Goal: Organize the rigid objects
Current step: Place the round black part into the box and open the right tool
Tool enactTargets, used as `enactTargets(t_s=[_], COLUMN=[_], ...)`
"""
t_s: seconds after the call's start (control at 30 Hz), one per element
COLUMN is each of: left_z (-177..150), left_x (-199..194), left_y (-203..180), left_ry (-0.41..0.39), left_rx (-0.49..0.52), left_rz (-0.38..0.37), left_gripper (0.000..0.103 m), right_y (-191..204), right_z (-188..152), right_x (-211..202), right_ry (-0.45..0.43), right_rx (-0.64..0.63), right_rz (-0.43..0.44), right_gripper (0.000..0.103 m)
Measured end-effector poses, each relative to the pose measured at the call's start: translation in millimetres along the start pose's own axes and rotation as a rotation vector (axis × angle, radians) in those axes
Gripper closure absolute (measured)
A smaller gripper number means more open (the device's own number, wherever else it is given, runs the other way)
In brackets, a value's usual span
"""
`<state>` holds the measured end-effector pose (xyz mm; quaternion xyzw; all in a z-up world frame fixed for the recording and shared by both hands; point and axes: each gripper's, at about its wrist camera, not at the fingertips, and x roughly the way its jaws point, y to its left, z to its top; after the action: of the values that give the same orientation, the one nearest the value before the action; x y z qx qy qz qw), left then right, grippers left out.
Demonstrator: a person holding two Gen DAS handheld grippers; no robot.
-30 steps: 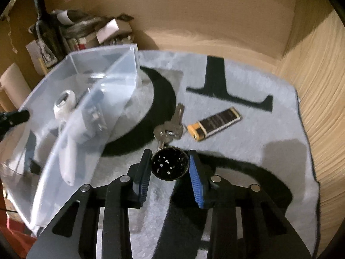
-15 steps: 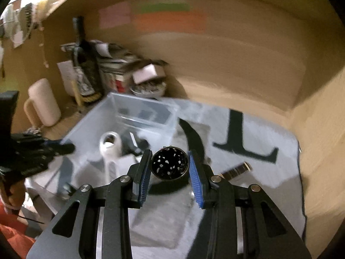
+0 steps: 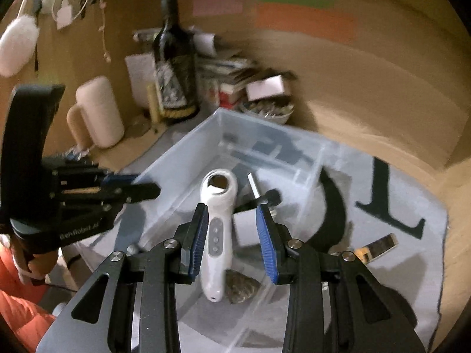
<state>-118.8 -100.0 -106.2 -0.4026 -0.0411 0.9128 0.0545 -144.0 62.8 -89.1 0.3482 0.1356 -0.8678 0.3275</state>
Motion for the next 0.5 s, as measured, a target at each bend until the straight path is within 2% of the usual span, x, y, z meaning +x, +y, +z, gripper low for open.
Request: enactTargets(t_s=[0.17,0.33,0.4,0.5], left_z=[-0.1,-0.1,-0.1,-0.1], left_x=[0.0,0.0,0.0,0.0], left_y=[0.4,0.1,0.6,0.5], left_ry=[0.001,0.001,0.001,0.001], left_rx=[0.000,0.000,0.000,0.000], left_rz=[0.000,0.000,0.000,0.000], left_gripper=[0.091,0.091,0.091,0.091], right_y=[7.5,3.0,-4.6,-17.6], right_z=[-5.1,-1.2,1.2,4.4], right_x=[9.7,-0.9,-9.0,-20.6], right_ry=[0.041,0.015,-0.011,-0.055], right_rx=[-0.014,-0.009,0.011,0.040], right_rz=[0.011,-0.024,-0.054,-0.109], right_gripper=[0.072,0.070,0.054,0.044])
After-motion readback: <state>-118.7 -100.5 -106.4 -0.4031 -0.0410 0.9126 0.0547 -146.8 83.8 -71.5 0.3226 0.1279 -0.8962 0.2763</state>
